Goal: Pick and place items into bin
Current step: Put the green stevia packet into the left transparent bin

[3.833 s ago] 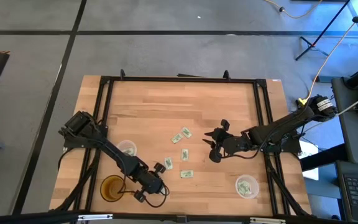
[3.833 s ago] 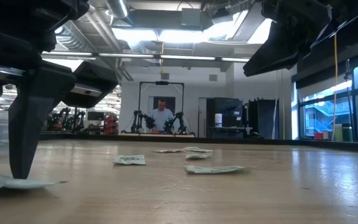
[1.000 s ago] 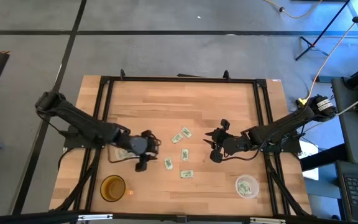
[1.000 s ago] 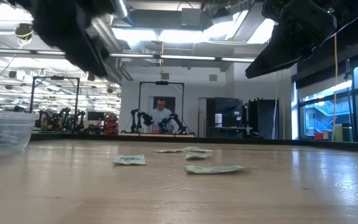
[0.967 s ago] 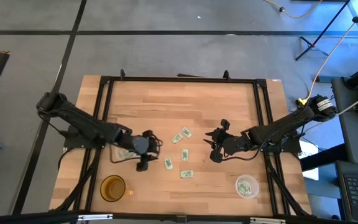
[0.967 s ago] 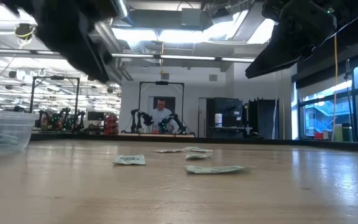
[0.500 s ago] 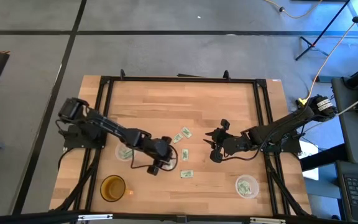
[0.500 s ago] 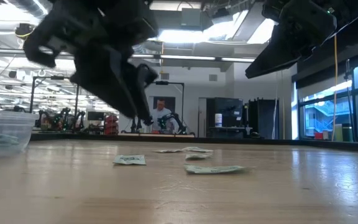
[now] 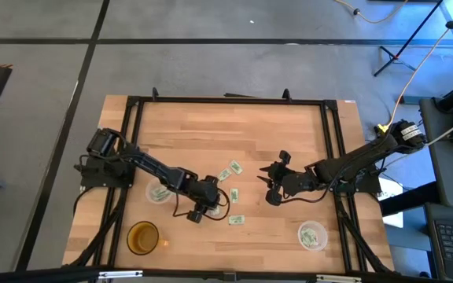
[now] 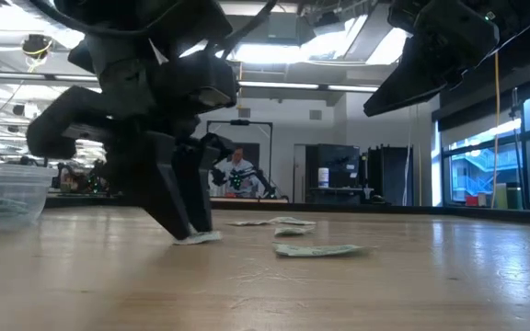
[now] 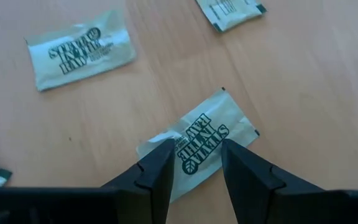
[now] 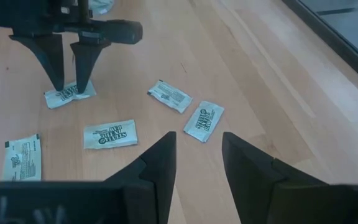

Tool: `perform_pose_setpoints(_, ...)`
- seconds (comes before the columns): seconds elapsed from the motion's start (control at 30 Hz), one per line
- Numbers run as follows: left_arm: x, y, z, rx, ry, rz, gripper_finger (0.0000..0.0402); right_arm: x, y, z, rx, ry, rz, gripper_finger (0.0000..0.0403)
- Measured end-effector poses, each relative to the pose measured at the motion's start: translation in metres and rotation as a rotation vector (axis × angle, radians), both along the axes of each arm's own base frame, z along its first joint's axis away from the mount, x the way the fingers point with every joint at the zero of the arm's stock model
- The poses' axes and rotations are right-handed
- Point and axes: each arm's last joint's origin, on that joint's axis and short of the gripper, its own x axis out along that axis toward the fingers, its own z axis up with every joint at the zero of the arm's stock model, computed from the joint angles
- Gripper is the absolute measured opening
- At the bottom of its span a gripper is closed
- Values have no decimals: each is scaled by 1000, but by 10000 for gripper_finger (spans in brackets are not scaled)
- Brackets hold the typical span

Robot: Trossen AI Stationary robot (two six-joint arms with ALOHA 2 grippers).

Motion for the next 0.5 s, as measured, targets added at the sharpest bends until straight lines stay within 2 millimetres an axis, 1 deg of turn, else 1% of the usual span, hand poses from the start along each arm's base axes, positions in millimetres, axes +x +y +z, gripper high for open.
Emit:
perform_pose_setpoints(0.13,1,0,-8,26,16,31,130,0,0,0,-1,2,0,133)
perform_pose_setpoints(0.3,1,0,-9,6,30,21,128,0,0,-1,-3,8,0,133)
perform_pose_setpoints(0.5,0,-1,-9,0,34,14,106,-1,0,-1,-7,20,0,133)
